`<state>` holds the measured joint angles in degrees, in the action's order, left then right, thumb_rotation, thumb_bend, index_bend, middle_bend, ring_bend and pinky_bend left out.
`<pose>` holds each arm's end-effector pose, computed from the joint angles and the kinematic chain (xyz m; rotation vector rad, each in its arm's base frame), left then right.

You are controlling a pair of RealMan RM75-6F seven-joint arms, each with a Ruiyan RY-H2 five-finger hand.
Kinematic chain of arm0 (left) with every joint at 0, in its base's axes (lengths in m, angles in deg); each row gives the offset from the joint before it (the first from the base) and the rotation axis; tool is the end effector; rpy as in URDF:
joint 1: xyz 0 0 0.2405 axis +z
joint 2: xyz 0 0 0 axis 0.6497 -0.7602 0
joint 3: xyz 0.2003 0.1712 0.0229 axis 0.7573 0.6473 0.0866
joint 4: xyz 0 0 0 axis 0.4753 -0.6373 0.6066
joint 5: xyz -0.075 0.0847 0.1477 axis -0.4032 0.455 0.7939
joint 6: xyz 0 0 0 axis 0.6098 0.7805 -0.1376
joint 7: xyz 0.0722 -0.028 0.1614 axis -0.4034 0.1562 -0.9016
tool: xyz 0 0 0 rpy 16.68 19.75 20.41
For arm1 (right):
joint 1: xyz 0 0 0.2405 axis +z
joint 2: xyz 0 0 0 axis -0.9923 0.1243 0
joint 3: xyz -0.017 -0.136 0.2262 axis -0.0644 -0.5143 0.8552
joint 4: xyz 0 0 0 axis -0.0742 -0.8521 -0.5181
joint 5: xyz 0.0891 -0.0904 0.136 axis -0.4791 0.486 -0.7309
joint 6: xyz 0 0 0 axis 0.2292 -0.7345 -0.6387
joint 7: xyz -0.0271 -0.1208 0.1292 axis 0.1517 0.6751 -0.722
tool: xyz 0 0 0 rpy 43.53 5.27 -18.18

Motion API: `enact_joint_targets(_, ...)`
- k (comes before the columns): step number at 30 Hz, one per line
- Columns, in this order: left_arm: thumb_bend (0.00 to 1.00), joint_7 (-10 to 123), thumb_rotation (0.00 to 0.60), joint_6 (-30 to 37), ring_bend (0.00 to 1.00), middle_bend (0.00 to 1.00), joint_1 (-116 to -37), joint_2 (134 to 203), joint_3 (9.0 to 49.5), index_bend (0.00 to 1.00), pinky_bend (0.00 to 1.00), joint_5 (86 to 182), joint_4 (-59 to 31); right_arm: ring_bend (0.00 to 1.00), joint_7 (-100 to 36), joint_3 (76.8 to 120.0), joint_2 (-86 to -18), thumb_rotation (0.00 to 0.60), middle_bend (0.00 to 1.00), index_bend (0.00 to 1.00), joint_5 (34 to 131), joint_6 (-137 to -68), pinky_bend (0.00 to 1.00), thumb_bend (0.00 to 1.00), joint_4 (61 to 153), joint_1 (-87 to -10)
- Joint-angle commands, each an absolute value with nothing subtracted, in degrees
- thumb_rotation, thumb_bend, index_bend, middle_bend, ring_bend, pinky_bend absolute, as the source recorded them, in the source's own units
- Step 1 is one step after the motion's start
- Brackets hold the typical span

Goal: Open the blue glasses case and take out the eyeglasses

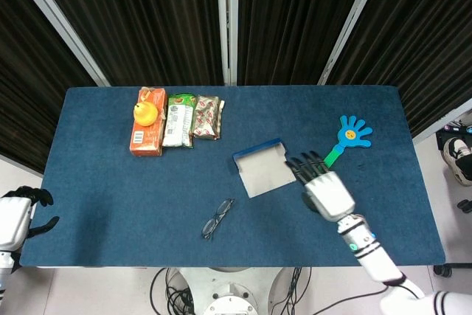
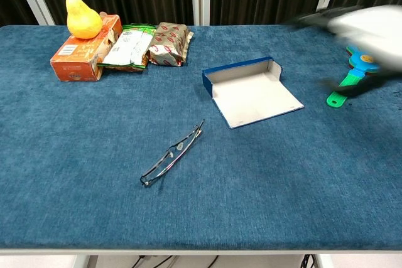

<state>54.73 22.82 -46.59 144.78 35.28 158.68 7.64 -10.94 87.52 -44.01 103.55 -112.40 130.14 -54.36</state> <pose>-0.3054 0.2189 0.2017 -1.4322 -0.8469 -0.8395 -0.1870 -0.2930 0.0748 1.8307 -0.7288 0.9911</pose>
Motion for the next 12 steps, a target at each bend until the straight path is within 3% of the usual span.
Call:
enact_joint_targets(1, 0.16, 54.57, 0.6, 22.86, 0.39, 0.53, -46.57, 144.81, 35.27, 0.54, 0.52, 158.64, 7.7, 0.0, -17.68, 83.58, -37.05, 0.6, 0.1, 0.03, 106.09, -119.46, 0.0, 0.36, 132.24, -61.45)
enact_joint_targets(6, 0.16, 54.23, 0.6, 22.92, 0.39, 0.53, -46.54, 144.86, 35.24, 0.54, 0.52, 158.58, 7.78, 0.0, -24.52, 80.94, -32.98, 0.6, 0.09, 0.03, 108.43, -125.32, 0.0, 0.36, 131.1, -67.56)
enact_joint_targets(12, 0.16, 54.14, 0.6, 22.96, 0.39, 0.53, -46.53, 144.88, 35.27, 0.54, 0.52, 158.67, 7.79, 0.0, -28.32, 80.06, -31.35, 0.6, 0.09, 0.03, 110.65, -127.51, 0.0, 0.36, 130.17, -70.91)
